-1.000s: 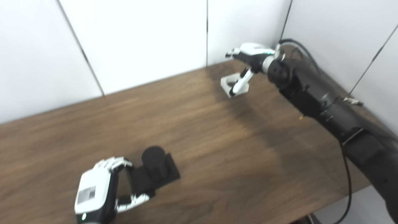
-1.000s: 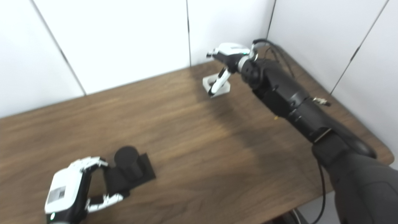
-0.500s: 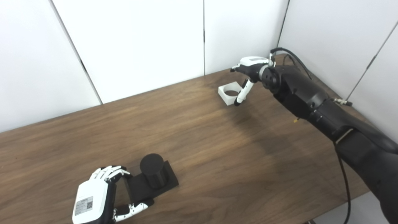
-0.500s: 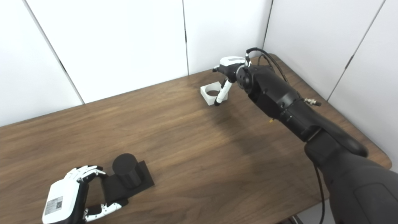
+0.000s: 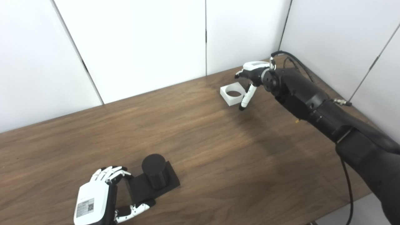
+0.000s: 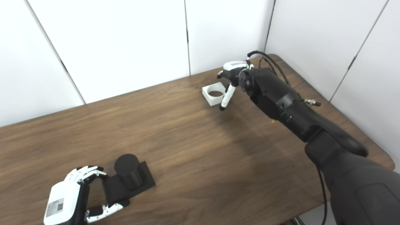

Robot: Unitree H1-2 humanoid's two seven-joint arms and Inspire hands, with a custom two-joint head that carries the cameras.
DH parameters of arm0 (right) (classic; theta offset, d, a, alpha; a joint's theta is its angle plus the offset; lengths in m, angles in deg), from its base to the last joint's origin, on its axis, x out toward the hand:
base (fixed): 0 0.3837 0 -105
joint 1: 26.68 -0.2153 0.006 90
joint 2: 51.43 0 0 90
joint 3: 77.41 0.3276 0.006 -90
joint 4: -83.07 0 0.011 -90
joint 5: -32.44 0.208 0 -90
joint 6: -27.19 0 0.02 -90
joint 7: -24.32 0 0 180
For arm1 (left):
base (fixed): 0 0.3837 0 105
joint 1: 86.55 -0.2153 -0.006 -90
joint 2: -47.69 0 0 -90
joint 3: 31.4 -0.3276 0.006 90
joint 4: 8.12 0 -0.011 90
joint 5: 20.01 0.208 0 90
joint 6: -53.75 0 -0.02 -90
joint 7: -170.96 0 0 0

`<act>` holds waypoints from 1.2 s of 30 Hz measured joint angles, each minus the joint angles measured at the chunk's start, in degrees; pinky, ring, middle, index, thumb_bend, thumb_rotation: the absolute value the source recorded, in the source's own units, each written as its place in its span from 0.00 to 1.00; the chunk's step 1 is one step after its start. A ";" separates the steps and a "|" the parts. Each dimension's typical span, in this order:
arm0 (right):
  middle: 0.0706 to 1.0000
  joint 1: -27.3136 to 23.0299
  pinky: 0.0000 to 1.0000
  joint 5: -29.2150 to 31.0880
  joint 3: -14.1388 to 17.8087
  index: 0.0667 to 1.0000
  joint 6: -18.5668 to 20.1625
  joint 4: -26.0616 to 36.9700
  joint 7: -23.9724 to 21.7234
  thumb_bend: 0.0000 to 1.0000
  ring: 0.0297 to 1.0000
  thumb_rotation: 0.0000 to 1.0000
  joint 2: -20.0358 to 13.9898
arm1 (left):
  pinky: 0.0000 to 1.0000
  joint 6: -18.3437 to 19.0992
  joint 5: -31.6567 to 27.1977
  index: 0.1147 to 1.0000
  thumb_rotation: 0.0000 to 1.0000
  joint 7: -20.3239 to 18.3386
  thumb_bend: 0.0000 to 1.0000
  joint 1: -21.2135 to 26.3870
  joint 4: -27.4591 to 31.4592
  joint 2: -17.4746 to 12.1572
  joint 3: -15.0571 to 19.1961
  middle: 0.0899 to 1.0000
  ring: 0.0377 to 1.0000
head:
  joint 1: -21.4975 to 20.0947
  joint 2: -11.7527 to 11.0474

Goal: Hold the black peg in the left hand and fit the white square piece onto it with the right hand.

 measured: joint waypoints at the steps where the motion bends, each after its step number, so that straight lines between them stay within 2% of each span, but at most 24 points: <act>1: 0.98 -0.09 1.00 -0.19 -0.18 0.90 -0.01 0.00 -0.19 1.00 1.00 0.30 0.07 | 0.88 0.02 0.02 0.42 0.05 0.00 0.52 0.00 0.00 0.00 -0.03 0.73 0.81 | 0.17 0.17; 14: 0.96 -0.88 0.99 -1.90 -0.80 0.89 -1.15 -1.02 -0.48 0.99 1.00 0.30 1.39 | 0.86 0.52 0.34 0.42 0.05 0.09 0.52 -0.04 0.18 0.01 -0.39 0.72 0.80 | 0.53 0.70; 19: 0.94 -0.89 0.99 -2.15 -0.90 0.86 -2.65 -1.42 0.02 0.96 0.98 0.34 2.36 | 0.86 1.34 0.67 0.42 0.05 0.07 0.52 -0.08 0.54 0.09 -0.84 0.72 0.80 | 0.79 0.97; 26: 0.92 -0.89 1.00 -2.49 -0.79 0.77 -3.51 -1.55 2.14 0.94 0.97 0.34 2.39 | 0.87 2.33 1.11 0.42 0.05 0.06 0.52 -0.09 0.85 0.20 -1.39 0.72 0.80 | 0.79 1.41; 31: 0.90 -0.87 1.00 -2.38 -0.27 0.68 -3.71 -1.54 3.05 0.93 0.97 0.30 2.39 | 0.88 2.71 1.27 0.42 0.05 -0.09 0.52 -0.14 1.18 0.22 -1.43 0.72 0.80 | 0.97 1.76; 36: 0.89 -0.67 1.00 -2.38 -0.09 0.64 -4.95 -1.46 3.53 0.92 0.96 0.27 2.39 | 0.87 3.58 1.42 0.42 0.05 -0.44 0.52 -0.28 1.72 0.24 -1.67 0.71 0.79 | 0.97 2.02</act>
